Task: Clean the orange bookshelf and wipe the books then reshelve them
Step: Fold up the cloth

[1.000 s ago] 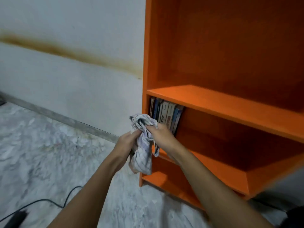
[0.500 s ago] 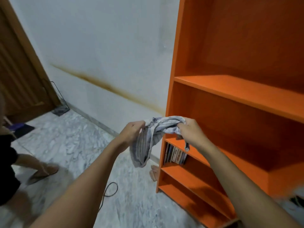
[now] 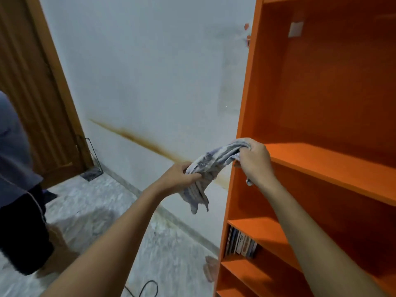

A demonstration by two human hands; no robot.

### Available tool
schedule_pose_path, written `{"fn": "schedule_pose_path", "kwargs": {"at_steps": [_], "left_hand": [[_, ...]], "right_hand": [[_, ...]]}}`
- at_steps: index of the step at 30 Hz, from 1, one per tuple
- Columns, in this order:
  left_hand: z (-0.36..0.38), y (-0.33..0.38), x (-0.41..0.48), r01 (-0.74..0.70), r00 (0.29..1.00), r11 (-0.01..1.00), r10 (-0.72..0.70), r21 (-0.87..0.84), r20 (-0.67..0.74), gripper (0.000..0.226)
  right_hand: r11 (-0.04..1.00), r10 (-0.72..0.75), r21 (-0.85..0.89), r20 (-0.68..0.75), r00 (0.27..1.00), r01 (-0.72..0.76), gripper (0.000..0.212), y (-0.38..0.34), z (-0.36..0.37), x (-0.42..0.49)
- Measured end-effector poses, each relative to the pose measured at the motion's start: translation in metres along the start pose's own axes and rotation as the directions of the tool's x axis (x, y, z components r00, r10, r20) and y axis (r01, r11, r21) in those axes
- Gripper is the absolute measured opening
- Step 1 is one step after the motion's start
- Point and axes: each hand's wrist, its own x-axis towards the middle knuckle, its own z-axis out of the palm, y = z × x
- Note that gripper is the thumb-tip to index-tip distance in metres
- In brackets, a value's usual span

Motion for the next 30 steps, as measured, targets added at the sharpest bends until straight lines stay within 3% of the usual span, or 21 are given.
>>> {"fn": "schedule_pose_path", "kwargs": {"at_steps": [2,4,6,7,9,11,13,16,21,24,27,30], "left_hand": [[-0.021,0.002,0.009,-0.001,1.000,0.999,0.001,-0.051,0.003,0.014],[-0.041,0.000,0.024,-0.001,1.000,0.989,-0.002,-0.146,-0.022,0.018],[-0.058,-0.001,0.041,0.016,1.000,0.957,-0.012,-0.289,0.015,0.022],[-0.068,-0.002,0.050,0.024,0.998,0.938,-0.003,-0.345,0.060,0.023],[-0.084,-0.001,0.067,-0.003,0.984,0.931,0.068,-0.365,0.166,0.023],[-0.094,-0.002,0.083,-0.030,0.955,0.946,0.123,-0.323,0.272,0.018],[-0.100,0.001,0.093,-0.067,0.924,0.956,0.168,-0.287,0.343,0.015],[-0.115,0.004,0.113,-0.100,0.888,0.948,0.223,-0.304,0.403,0.020],[-0.142,0.014,0.157,-0.168,0.858,0.943,0.284,-0.289,0.428,0.015],[-0.154,0.015,0.190,-0.197,0.855,0.949,0.289,-0.246,0.430,0.010],[-0.161,0.008,0.220,-0.226,0.900,0.970,0.244,-0.091,0.363,0.016],[-0.164,0.021,0.247,-0.234,0.943,0.970,0.242,-0.063,0.230,0.022]], "right_hand": [[0.993,-0.025,-0.114,-0.006,1.000,0.024,0.027,0.002,0.007,0.011],[0.983,-0.006,-0.183,0.047,0.999,0.014,0.033,0.004,0.017,0.023],[0.971,0.071,-0.236,0.168,0.983,-0.030,0.032,0.000,0.026,0.034],[0.971,0.109,-0.233,0.258,0.960,-0.047,0.027,-0.006,0.032,0.038],[0.986,0.131,-0.153,0.415,0.900,-0.073,0.041,-0.016,0.047,0.046],[0.993,0.119,-0.040,0.454,0.883,-0.113,0.053,-0.027,0.066,0.053],[0.991,0.120,-0.004,0.459,0.880,-0.133,0.044,-0.032,0.086,0.059],[0.992,0.107,0.022,0.412,0.905,-0.127,0.024,-0.032,0.106,0.071],[0.996,-0.014,-0.077,0.237,0.971,0.033,0.027,-0.042,0.106,0.106],[0.992,-0.110,-0.061,0.035,0.993,0.112,0.027,-0.056,0.098,0.138],[0.989,-0.145,0.002,-0.218,0.965,0.149,0.026,-0.072,0.087,0.166],[0.990,-0.139,-0.046,-0.357,0.923,0.132,0.022,-0.073,0.080,0.198]]}}
